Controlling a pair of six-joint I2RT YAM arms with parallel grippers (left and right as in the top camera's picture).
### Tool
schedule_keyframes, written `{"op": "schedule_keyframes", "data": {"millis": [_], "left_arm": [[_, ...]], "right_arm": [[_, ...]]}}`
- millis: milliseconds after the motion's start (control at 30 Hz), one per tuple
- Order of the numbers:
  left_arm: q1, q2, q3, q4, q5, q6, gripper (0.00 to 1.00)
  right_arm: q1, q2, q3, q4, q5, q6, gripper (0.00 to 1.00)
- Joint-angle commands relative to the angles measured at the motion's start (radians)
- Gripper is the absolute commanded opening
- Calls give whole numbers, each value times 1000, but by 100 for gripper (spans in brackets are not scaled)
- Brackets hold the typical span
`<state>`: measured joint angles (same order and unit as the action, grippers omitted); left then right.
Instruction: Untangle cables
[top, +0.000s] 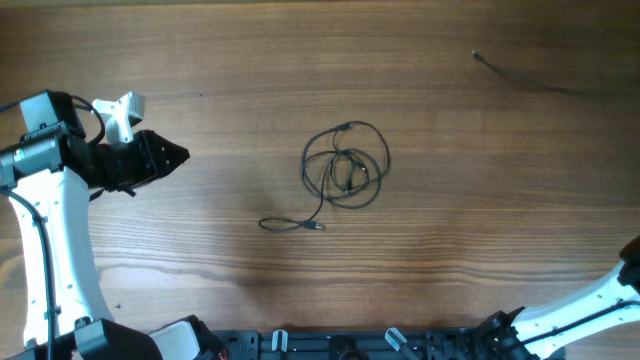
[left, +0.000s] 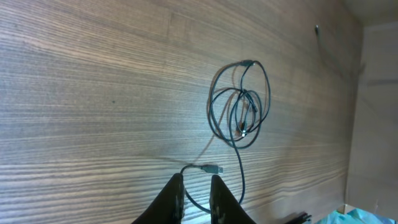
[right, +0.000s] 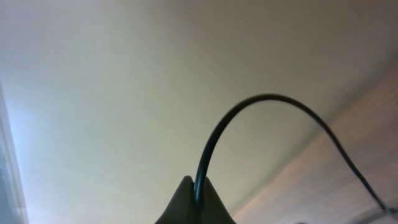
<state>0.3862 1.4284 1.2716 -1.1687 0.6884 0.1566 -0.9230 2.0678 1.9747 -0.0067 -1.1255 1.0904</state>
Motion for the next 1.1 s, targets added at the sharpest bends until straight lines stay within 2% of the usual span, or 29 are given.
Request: {"op": "schedule_keyframes", "data": {"millis": [0, 33, 167, 267, 333, 367, 433, 500, 533, 567, 667, 767, 933, 1067], "left_arm": [[-3, -17, 5, 0, 2, 19, 16], [-3, -17, 5, 0, 2, 19, 17], [-3, -17, 5, 1, 2, 19, 17], [-3, -17, 5, 1, 2, 19, 17], [-3, -17, 5, 1, 2, 19, 17], [-3, -17, 5, 2, 2, 19, 17], [-3, -17, 5, 2, 2, 19, 17], [-3, -17, 5, 1, 2, 19, 17], [-3, -17, 5, 1, 2, 20, 17], [-3, -17, 5, 1, 2, 20, 17], [-3, -17, 5, 2, 2, 20, 17], [-3, -17, 5, 1, 2, 20, 17], [-3, -17, 5, 0, 2, 20, 17], [-3, -17, 5, 0, 2, 20, 17]], "right_arm": [[-40, -56, 12, 20, 81, 130, 5], [-48, -61, 12, -16, 113, 92, 5], [-79, -74, 16, -388, 389, -158, 5], [-89, -74, 16, -740, 876, -272, 5], [-89, -72, 16, -845, 1085, -272, 5], [-89, -72, 15, -884, 1111, -240, 12], [-89, -72, 15, -938, 1101, -152, 57], [-82, -72, 15, -985, 1074, -123, 88], [-75, -72, 15, -1009, 1062, -121, 96], [-65, -72, 15, -1034, 1054, -122, 99], [-18, -72, 15, -1159, 1057, -127, 100], [35, -70, 14, -1230, 1047, -207, 100], [194, -67, 13, -1300, 1034, -434, 100], [357, -60, 13, -1268, 971, -700, 100]]}}
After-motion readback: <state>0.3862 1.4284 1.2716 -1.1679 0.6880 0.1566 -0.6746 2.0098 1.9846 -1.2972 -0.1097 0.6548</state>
